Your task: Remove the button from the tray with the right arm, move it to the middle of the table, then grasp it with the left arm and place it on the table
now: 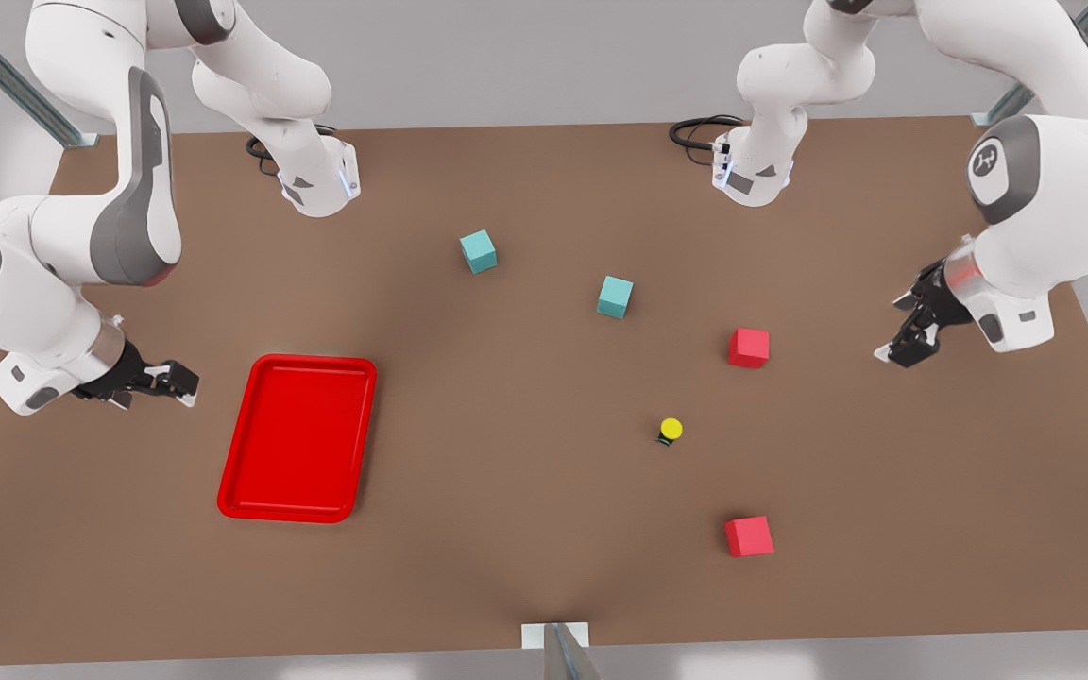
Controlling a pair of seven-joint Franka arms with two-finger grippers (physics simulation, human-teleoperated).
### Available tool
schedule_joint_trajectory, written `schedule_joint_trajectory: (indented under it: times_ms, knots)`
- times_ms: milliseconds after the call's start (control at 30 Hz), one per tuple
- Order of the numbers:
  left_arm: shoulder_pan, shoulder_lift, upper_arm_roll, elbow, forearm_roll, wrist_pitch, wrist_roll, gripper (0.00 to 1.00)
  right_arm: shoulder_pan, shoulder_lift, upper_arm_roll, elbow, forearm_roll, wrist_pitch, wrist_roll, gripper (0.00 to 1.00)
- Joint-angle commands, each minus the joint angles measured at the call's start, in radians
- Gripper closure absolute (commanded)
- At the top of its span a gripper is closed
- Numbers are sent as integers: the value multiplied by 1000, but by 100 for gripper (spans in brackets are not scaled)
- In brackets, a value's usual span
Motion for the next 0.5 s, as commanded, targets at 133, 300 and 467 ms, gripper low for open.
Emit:
schedule_joint_trajectory:
  times_ms: [133, 300, 467]
  knots:
    - [-4, 31, -18, 18, 79, 22, 949, 0, 7, -2, 1, 2, -1, -1, -51, 0]
    - [-13, 40, -18, 27, 78, 13, 949, 0, 7, 0, 1, 2, -1, -1, -51, 0]
    - [-15, 40, -18, 37, 78, 11, 948, 0, 7, 0, 1, 2, -1, -1, -51, 0]
